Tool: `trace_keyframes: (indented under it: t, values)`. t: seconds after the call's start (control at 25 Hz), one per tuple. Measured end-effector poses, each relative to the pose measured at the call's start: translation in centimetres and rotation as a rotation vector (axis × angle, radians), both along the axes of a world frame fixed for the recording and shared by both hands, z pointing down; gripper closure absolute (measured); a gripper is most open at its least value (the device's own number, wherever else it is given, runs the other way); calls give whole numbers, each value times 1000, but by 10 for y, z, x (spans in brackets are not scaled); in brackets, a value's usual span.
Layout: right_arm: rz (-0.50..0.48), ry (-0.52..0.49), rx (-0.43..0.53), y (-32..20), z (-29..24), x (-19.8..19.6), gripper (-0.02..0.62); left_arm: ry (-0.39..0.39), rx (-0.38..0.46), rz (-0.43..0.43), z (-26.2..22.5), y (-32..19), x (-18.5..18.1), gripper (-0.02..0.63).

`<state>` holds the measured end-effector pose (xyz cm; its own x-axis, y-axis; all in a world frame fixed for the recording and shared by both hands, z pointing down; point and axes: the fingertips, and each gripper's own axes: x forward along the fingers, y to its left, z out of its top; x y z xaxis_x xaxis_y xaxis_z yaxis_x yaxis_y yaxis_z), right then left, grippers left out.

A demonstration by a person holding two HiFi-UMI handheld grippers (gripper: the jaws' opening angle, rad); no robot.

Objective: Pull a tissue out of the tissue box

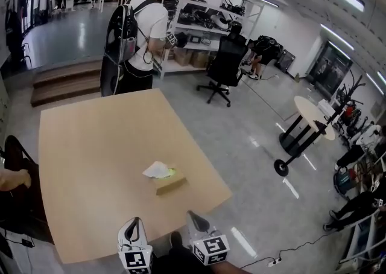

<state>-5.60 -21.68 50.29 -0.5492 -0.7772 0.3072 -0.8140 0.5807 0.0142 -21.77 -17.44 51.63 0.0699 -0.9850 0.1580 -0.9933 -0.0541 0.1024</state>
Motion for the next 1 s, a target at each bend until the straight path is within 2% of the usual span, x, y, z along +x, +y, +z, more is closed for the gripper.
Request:
trace_keyframes:
  t: [0.16,0.32,0.44,0.64,0.8,1.0]
  values:
    - [-29,17,-5,-11,5,-17,604,-20,-9,-53,21,4,-24,588]
    - [-65,32,20,-35,-2,-41,603,-15,26,-120,-5,-7,-52,588]
    - [-103,51,-4,-52,2,-62,603,-12,28,-139,-16,-23,-68,588]
    - [-149,105,-40,-67,24,-76,584,-12,-37,-137,2,-37,-69,588]
    - [-186,146,-88,-87,42,-86,558,-27,-38,-125,2,-60,-69,588]
    - [-229,214,-140,-114,67,-100,494,-52,-77,-126,10,-84,-72,588]
